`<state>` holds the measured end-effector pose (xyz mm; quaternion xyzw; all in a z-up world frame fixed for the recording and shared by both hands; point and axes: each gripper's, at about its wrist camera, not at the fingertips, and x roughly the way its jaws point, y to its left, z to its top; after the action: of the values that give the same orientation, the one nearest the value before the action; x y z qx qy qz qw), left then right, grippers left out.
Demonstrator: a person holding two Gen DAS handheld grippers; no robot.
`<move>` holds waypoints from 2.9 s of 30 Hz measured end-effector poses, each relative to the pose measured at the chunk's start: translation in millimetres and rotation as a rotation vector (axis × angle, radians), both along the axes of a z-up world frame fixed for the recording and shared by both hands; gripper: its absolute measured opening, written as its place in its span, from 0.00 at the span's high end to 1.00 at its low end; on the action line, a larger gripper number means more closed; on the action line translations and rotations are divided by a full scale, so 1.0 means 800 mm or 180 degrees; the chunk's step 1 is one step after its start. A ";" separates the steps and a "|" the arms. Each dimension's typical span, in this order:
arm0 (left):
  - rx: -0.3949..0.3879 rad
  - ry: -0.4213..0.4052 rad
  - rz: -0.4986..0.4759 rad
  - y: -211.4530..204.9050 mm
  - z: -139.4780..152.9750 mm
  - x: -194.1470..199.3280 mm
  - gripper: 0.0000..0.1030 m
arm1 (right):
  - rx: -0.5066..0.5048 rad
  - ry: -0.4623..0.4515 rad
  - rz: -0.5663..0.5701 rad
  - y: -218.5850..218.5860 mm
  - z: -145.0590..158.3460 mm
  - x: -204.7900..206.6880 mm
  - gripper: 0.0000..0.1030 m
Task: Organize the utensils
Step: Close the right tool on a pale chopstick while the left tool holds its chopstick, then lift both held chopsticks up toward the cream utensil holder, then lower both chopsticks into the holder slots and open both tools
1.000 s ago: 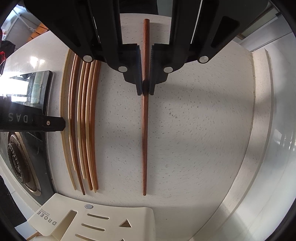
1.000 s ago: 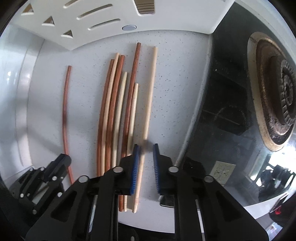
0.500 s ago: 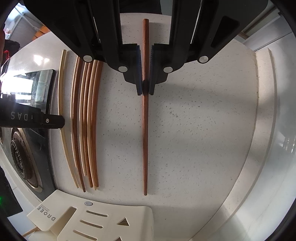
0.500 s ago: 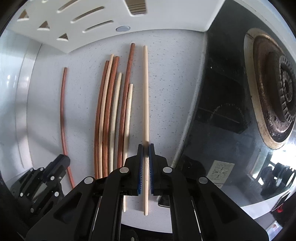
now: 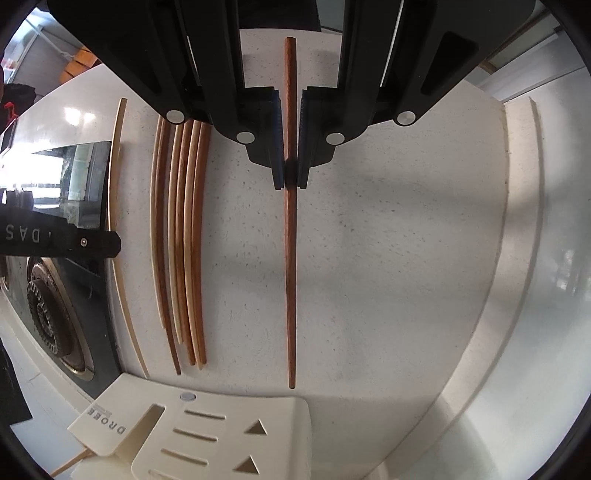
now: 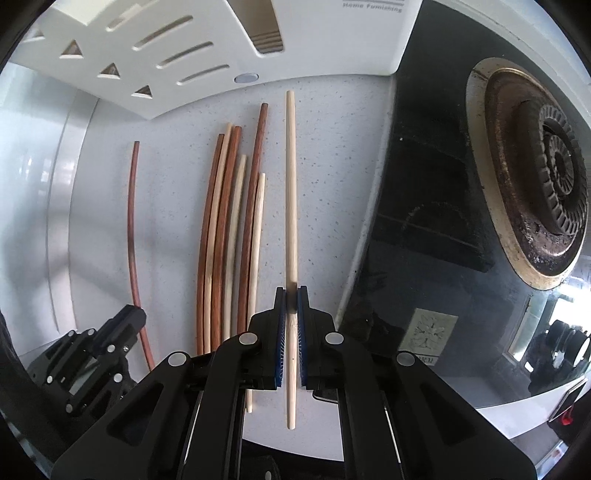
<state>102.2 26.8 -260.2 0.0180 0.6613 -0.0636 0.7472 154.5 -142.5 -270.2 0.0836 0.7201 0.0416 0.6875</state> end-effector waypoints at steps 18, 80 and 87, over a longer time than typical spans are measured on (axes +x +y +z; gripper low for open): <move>-0.0080 -0.0823 0.0187 0.014 0.112 -0.030 0.94 | 0.0059 -0.0920 0.0069 -0.031 0.134 -0.027 0.93; -0.0568 -0.3816 0.0016 -0.057 0.197 0.100 0.94 | -0.0137 -0.3685 -0.0223 -0.073 0.229 0.077 0.93; -0.0568 -0.3802 0.0130 -0.052 0.186 0.099 0.94 | -0.0143 -0.3746 -0.0214 -0.074 0.222 0.069 0.93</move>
<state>181.4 -14.6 -111.1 -0.0249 0.1197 -0.0834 0.9890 209.6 -201.8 -92.9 0.0547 0.2152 0.0439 0.9741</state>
